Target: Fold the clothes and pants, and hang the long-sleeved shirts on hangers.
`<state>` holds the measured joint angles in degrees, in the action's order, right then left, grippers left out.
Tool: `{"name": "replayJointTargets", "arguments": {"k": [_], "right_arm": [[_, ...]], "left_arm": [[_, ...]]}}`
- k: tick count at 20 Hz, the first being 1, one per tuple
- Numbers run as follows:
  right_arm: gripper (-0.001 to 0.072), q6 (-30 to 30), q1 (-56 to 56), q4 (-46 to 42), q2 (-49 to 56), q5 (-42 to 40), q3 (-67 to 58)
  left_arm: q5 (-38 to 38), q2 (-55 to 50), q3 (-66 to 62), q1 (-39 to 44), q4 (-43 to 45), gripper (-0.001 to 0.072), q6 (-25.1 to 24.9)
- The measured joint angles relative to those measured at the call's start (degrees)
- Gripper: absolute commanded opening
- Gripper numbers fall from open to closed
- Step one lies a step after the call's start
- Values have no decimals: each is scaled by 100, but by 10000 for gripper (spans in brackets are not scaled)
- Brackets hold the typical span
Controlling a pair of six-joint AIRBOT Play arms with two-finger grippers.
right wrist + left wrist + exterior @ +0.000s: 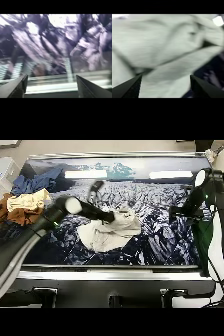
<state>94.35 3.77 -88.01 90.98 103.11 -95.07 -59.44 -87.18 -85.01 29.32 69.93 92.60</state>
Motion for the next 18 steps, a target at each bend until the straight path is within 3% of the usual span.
{"name": "replayJointTargets", "arguments": {"k": [4, 7, 12, 14, 18], "right_arm": [[678, 39, 0, 1021, 13, -636, 208], [678, 61, 0, 1790, 98, -1279, 662], [693, -212, 0, 2780, 365, -2000, 1471], [701, -293, 0, 3008, 481, -2116, 1635], [713, -382, -37, 3244, 603, -2271, 1777]], "left_arm": [[-1228, 66, 74, -1401, 323, 707, 39], [-1685, 92, 820, -2199, 114, 707, -68], [-1163, 79, 2247, -2782, -1123, 700, -625], [-817, 20, 2603, -2802, -1709, 615, -846], [-201, -197, 2903, -2675, -2618, 605, -1158]]}}
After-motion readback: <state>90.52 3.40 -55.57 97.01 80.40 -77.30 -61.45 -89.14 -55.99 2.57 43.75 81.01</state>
